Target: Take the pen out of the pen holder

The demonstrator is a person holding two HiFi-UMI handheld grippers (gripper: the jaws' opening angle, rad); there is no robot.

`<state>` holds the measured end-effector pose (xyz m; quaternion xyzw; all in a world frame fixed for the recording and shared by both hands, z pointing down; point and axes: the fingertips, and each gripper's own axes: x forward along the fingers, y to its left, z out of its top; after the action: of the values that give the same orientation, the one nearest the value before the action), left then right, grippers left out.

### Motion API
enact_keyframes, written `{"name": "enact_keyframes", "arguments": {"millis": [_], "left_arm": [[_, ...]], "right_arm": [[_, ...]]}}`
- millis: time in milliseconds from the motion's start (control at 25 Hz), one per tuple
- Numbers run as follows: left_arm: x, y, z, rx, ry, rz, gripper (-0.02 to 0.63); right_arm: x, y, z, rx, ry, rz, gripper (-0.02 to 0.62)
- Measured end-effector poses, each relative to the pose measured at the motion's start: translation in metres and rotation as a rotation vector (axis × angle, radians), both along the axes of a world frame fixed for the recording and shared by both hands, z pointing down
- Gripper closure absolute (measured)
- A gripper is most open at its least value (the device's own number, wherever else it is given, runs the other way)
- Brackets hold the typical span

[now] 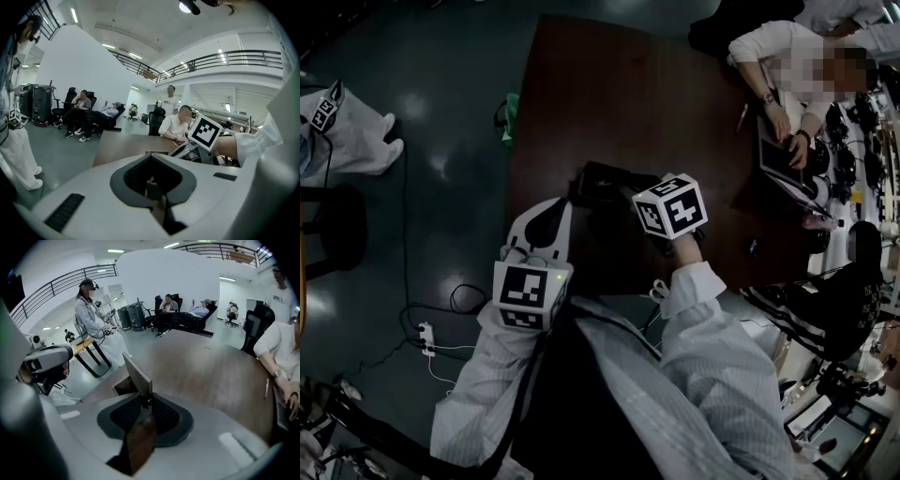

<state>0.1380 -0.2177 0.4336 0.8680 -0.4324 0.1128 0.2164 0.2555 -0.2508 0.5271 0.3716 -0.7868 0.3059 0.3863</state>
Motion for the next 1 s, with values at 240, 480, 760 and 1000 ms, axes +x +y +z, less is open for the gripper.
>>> {"name": "enact_keyframes", "arguments": {"millis": [240,480,760,1000], "left_arm": [[0.007,0.007,-0.004,0.011,0.008,0.024,0.601],[0.012,0.008,-0.007,0.028,0.010,0.042,0.601],[0.014,0.021,-0.029,0.080,0.011,0.061,0.601],[0.014,0.021,-0.064,0.149,0.002,0.074,0.601]], "right_arm": [[0.010,0.011,-0.007,0.012,-0.056,0.077,0.525],[0.012,0.014,-0.029,0.086,-0.098,0.100,0.543],[0.000,0.034,-0.088,0.240,-0.209,0.117,0.548],[-0.012,0.050,-0.157,0.488,-0.332,0.170,0.548]]}}
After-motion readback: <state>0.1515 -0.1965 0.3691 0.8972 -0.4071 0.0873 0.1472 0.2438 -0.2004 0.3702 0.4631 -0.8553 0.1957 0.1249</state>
